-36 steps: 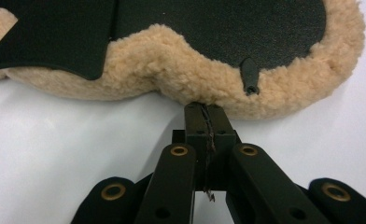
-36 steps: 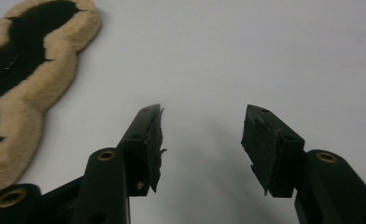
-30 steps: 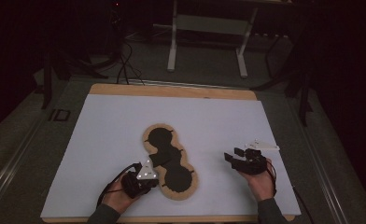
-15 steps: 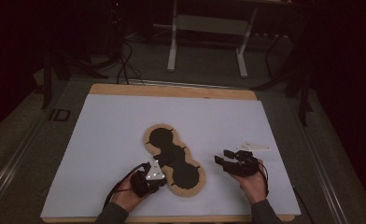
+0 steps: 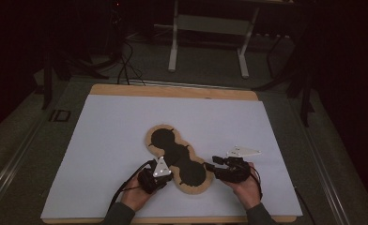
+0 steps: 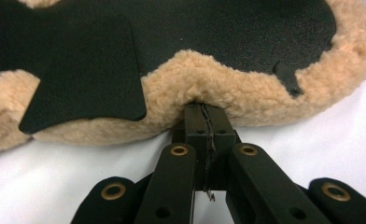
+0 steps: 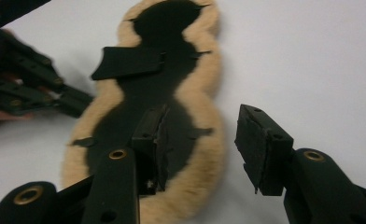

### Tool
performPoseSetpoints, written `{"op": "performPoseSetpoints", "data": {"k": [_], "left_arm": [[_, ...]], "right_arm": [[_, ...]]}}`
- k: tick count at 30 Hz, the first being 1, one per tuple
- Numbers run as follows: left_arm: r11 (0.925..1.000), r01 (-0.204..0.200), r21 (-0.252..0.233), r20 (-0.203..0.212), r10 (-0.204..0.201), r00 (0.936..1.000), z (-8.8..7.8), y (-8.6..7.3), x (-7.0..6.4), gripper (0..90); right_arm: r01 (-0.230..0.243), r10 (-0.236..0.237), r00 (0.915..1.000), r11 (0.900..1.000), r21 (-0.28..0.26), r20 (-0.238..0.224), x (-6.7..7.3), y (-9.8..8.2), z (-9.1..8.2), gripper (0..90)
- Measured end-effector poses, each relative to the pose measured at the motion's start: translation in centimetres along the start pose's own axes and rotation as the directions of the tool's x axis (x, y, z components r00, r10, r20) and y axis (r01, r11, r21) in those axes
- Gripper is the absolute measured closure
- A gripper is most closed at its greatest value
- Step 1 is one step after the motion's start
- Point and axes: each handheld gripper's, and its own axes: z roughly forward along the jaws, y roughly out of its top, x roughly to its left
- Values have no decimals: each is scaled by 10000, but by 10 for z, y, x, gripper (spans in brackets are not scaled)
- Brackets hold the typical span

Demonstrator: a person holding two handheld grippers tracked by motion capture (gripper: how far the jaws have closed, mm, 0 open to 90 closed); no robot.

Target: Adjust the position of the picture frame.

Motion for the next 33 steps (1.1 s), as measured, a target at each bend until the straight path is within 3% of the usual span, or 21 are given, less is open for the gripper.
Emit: {"op": "performPoseSetpoints", "data": {"k": [6, 11, 12, 15, 21, 26, 30, 33], "left_arm": [[10000, -60, -52, 18, 60, 10000, 0, 1, -1, 900], [9978, 10, -664, 301, 10, 9995, -14, 3, 0, 900], [9965, 31, -838, 298, -7, 9996, -20, 3, 1, 900], [9950, 122, -991, 202, -102, 9997, -27, 2, 3, 900], [9895, 503, -1356, -64, -517, 9986, -43, -1, 11, 900], [9803, 1145, -1610, -331, -1213, 9921, -54, -4, 23, 900], [9707, 1467, -1901, -234, -1539, 9878, -61, -7, 27, 876], [9683, 1519, -1981, -354, -1619, 9862, -64, -7, 29, 870]], "right_arm": [[291, -282, 9988, 9993, 229, -389, 15, 0, 9, 540], [438, -416, 9970, 9985, 331, -655, 23, -1, 13, 579], [526, -487, 9955, 9976, 459, -808, 27, -2, 16, 630], [624, -573, 9943, 9965, 550, -904, 30, -2, 18, 645], [978, -871, 9877, 9921, 785, -1298, 45, -4, 26, 688], [1238, -1054, 9772, 9881, 912, -1841, 55, -6, 32, 788], [1304, -1112, 9765, 9868, 955, -1844, 63, -6, 35, 833], [1356, -1164, 9759, 9862, 948, -1846, 67, -7, 37, 843]]}}
